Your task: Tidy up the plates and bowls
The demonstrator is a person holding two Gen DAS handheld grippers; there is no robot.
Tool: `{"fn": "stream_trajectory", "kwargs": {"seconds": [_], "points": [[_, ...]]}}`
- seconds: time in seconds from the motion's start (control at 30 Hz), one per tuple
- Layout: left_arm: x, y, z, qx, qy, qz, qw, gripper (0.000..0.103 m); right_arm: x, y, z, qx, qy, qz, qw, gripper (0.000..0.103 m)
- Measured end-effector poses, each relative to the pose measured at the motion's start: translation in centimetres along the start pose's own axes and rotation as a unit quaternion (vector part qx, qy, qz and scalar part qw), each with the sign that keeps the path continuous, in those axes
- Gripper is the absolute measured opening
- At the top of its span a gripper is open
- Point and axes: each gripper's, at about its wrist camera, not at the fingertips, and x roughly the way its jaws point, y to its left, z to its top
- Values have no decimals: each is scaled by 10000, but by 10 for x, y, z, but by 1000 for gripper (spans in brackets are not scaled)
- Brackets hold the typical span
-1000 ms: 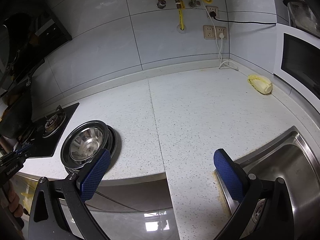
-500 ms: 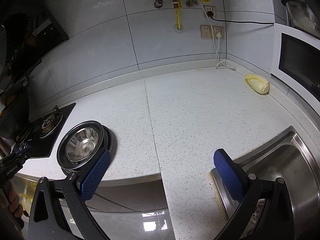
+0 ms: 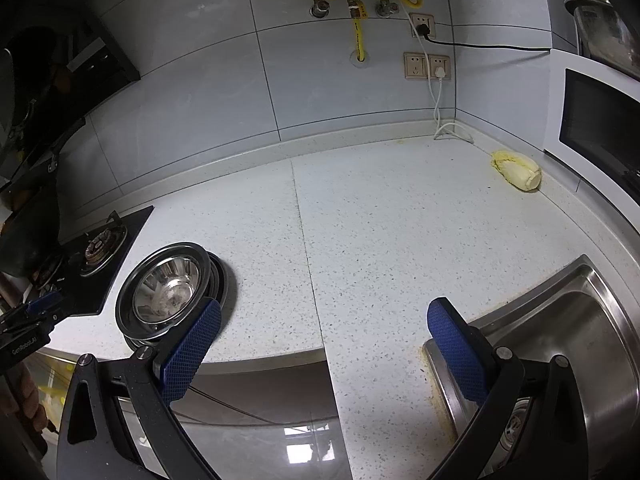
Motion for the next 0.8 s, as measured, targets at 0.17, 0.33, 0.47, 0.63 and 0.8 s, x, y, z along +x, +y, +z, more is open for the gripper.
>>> {"fn": "stream_trajectory", "kwargs": {"seconds": [0.17, 0.33, 0.47, 0.63, 0.8], "points": [[-2, 0, 1, -16, -17, 17, 10000, 60, 1, 2, -1, 1, 15, 15, 10000, 101], [-4, 1, 1, -57, -29, 67, 10000, 60, 1, 2, -3, 3, 20, 31, 10000, 101], [-4, 1, 0, -79, -11, 105, 9999, 60, 0, 2, -3, 4, 33, 40, 10000, 101], [-3, -2, -1, -46, 17, 113, 9999, 60, 0, 2, -3, -1, 28, 52, 10000, 101], [-2, -6, -2, -16, 44, 98, 9999, 60, 0, 2, -3, 0, 43, 49, 10000, 101]]}}
